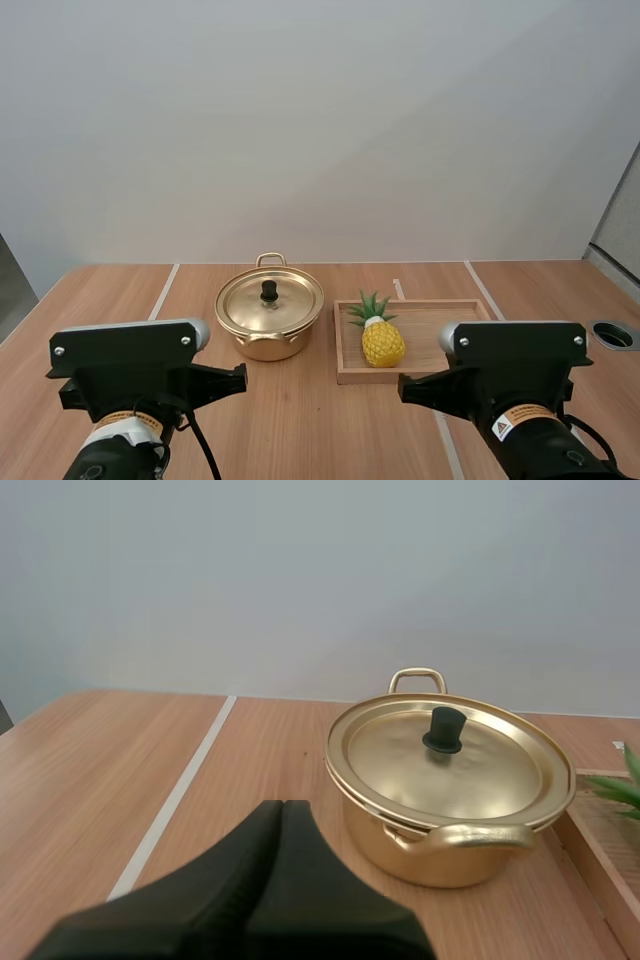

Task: Open the pot, put the pineapple inside, and close it

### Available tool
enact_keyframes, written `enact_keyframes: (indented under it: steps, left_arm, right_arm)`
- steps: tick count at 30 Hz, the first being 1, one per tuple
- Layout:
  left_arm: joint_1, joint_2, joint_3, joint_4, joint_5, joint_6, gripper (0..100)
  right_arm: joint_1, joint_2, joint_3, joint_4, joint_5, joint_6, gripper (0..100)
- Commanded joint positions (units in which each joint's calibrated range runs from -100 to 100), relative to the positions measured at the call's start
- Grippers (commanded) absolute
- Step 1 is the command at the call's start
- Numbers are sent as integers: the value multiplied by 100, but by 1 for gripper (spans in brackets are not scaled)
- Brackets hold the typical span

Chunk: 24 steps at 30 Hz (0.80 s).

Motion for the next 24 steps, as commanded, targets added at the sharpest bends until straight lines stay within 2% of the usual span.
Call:
enact_keyframes:
  steps: [1, 8, 12, 19, 22, 24]
  left_arm:
    - [-11, -34, 0, 25, -924, -54, 0]
    - [-11, -34, 0, 25, -3516, -54, 0]
    - [-11, -34, 0, 25, -5344, -54, 0]
    - [-11, -34, 0, 300, -6945, 123, 0]
    - [-11, -34, -55, 300, -7233, 286, 0]
    - [-11, -34, -265, 300, -7154, 362, 0]
  right_arm:
    - [-23, -41, 2, -311, -1431, -39, 0]
    - [-23, -41, 2, -309, -5216, -39, 0]
    - [-23, -41, 2, -309, -6875, -39, 0]
    - [-23, -41, 2, -309, -9037, -39, 0]
    - [-23, -41, 2, -309, -9339, -89, 0]
    - [-23, -41, -70, -143, -9294, -693, 0]
